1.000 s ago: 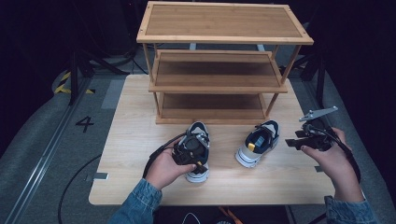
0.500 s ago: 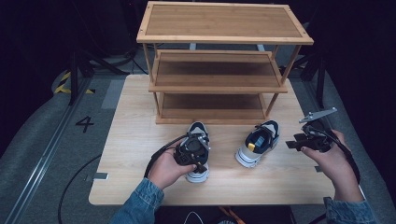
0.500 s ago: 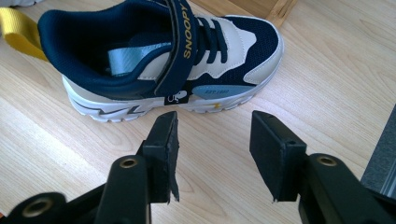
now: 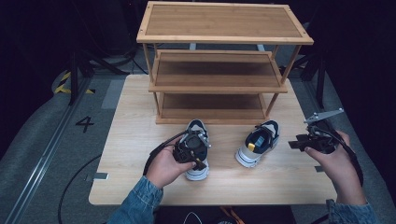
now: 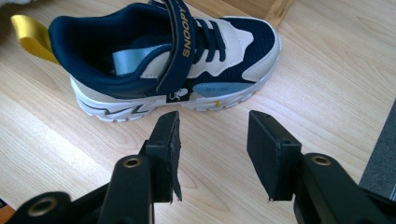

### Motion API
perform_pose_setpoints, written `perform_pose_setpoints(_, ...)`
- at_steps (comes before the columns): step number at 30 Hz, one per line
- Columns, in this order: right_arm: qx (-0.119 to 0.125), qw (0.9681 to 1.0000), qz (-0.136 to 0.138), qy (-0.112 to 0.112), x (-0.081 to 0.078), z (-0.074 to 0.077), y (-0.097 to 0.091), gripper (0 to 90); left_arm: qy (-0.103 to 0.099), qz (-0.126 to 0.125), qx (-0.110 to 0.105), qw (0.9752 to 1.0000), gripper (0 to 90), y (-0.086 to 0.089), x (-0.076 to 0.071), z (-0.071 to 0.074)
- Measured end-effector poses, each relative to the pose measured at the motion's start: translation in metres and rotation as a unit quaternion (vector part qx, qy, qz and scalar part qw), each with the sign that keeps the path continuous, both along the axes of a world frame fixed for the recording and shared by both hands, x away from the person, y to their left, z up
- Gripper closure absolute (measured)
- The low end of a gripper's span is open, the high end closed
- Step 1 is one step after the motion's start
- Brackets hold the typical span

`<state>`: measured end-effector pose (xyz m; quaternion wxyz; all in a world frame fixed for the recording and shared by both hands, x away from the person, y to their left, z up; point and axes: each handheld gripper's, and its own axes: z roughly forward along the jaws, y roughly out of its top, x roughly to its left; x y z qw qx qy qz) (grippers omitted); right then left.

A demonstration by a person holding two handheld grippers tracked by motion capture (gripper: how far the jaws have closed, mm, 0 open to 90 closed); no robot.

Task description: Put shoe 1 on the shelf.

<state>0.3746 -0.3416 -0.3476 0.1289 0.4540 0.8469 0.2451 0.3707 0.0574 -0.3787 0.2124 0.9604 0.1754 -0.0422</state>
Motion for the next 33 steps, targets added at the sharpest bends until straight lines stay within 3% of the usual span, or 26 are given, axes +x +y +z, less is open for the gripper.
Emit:
perform_pose_setpoints(7, 0.001, 1.0000, -0.008, 0.002, -0.003, -0.002, -0.005, 54.9, 0.009, 0.012, -0.007, 0.9999, 67.3, 0.001, -0.001, 0.026)
perform_pose_setpoints(25, 0.006, 0.9996, -0.024, 0.017, -0.002, -0.014, -0.017, 54.8, -0.031, -0.011, -0.019, 0.9993, 66.7, -0.006, 0.001, 0.086)
perform_pose_setpoints(33, 0.005, 0.9993, -0.031, 0.022, -0.006, -0.019, -0.021, 54.4, -0.047, -0.019, -0.012, 0.9986, 66.4, -0.008, 0.002, 0.110)
